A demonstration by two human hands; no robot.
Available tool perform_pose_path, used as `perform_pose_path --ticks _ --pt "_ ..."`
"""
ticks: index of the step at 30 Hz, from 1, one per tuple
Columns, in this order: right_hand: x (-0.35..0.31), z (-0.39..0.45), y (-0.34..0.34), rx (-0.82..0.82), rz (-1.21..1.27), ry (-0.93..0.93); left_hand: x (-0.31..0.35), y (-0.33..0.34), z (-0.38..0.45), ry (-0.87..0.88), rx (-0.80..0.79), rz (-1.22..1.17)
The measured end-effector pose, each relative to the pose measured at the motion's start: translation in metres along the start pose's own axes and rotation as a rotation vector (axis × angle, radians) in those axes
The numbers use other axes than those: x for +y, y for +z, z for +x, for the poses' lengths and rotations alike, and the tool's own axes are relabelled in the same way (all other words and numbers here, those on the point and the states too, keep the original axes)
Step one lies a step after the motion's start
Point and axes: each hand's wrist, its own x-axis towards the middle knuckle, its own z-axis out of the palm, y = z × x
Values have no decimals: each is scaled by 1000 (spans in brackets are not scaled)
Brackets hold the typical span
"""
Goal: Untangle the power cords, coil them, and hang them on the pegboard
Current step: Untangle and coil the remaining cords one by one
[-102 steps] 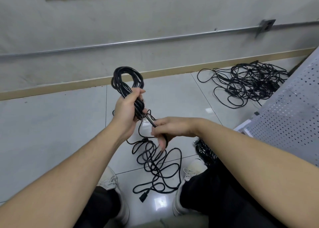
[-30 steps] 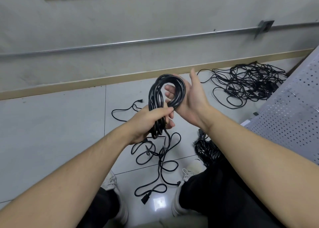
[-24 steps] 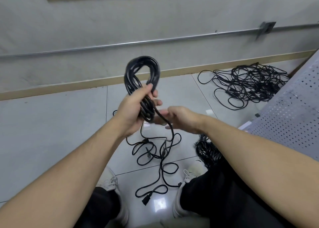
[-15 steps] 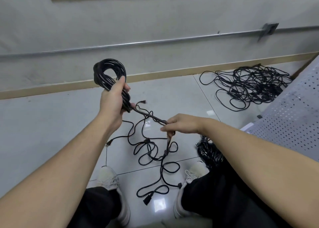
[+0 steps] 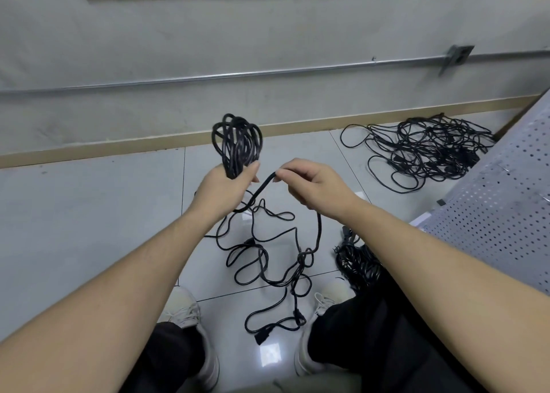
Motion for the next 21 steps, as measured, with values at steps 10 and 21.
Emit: perform_pose_path --ticks 10,21 --pt "3 4 -4 13 -79 -54 5 16 -16 58 -288 64" --pt "24 2 -34 -424 -55 366 8 7 -20 39 -228 -265"
